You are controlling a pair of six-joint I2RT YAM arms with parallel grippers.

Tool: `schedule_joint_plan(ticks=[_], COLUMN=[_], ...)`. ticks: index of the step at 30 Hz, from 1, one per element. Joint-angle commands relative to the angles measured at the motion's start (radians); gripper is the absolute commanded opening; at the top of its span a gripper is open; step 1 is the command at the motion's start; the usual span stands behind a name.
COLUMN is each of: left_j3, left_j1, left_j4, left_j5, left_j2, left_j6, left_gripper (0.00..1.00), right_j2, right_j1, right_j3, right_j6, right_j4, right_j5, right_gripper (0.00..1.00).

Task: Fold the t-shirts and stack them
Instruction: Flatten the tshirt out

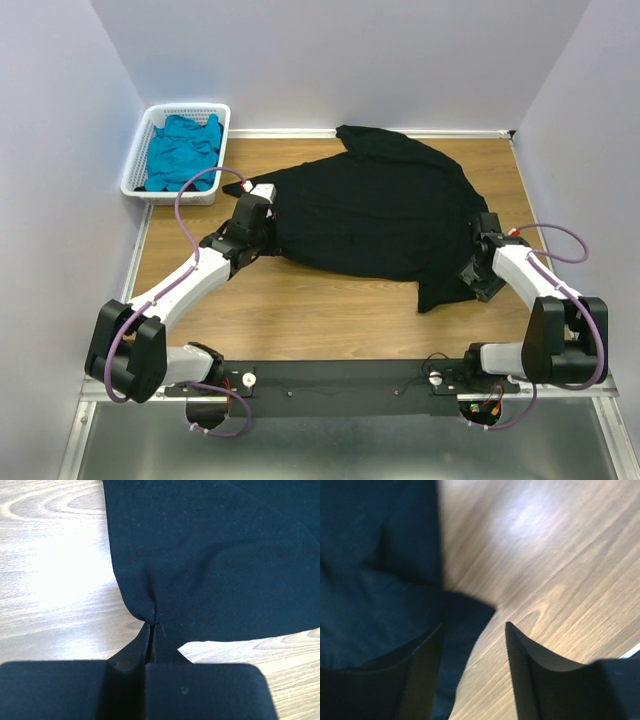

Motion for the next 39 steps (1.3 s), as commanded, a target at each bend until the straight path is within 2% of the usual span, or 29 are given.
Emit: schedule_joint_plan(ticks=[1, 10, 25, 27, 28, 31, 37, 39], left_j3=[-0.012, -0.012, -0.011, -0.011, -0.011, -0.011, -0.011, -0.012], left_j1=[0.006, 0.007, 0.007, 0.007, 0.007, 0.007, 0.009, 0.009], left_j4=[0.005, 0.008, 0.008, 0.008, 0.008, 0.008, 0.008, 0.01], left_j5=[-0.022, -0.018, -0.015, -0.015, -0.015, -0.015, -0.013, -0.013], left_j2=[-0.026, -0.024, -0.021, -0.021, -0.021, -0.023, -0.021, -0.021], left_j6=[0.003, 0.005, 0.005, 0.005, 0.005, 0.006, 0.006, 0.005], left_gripper=[0.0, 0.0, 0.0, 0.0, 0.0, 0.0, 0.0, 0.0], right_j2=[-0.019, -0.027, -0.018, -0.009, -0.004, 0.014, 0.065, 0.07], right_j1=[-0.052, -0.08, -0.124, -0.133, -0.145, -0.165, -0.173, -0.173], right_j3=[-0.053, -0.09, -0.152, -0.162, -0.163, -0.174, -0.172, -0.174], right_j6=[0.033, 0.023, 0.014, 0.014, 0.014, 0.011, -0.001, -0.004], right_j4=[0.038, 0.13, 0.213, 0.213, 0.216, 0.222, 0.234, 0.237], right_j5=[0.029, -0.024, -0.077, -0.085, -0.088, -0.102, -0.14, -0.154], right_gripper=[0.56, 0.52, 0.51, 0.48, 0.42, 0.32, 0.28, 0.22])
